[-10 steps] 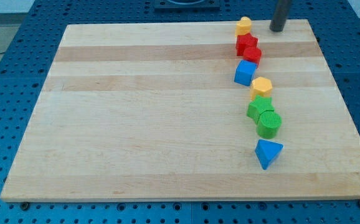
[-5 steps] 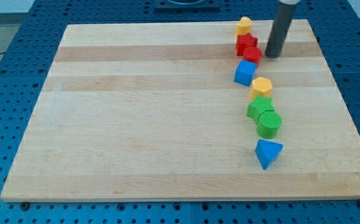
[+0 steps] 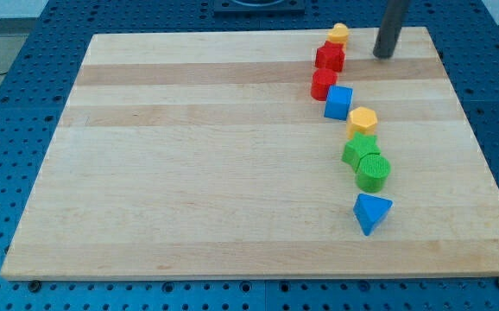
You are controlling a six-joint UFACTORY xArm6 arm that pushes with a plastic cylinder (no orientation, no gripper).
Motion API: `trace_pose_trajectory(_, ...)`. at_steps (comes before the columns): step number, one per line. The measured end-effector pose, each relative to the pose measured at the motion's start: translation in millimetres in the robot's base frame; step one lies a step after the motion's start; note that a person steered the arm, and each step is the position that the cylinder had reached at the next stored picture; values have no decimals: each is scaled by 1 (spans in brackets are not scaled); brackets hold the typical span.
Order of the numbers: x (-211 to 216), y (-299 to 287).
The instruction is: Place the red star towards the bottom left of the yellow heart
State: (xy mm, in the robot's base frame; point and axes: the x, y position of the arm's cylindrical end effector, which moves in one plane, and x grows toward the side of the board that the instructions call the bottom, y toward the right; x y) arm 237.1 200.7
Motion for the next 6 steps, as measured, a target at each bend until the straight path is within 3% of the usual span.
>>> trace_pose_trajectory(1, -8, -79)
trace_pose_trajectory(2, 34, -18)
trace_pose_trajectory(3, 46, -25)
trace_pose_trajectory(4, -6, -123)
trace_pose_trajectory(5, 16, -150)
trace_pose_trajectory(6, 71, -104)
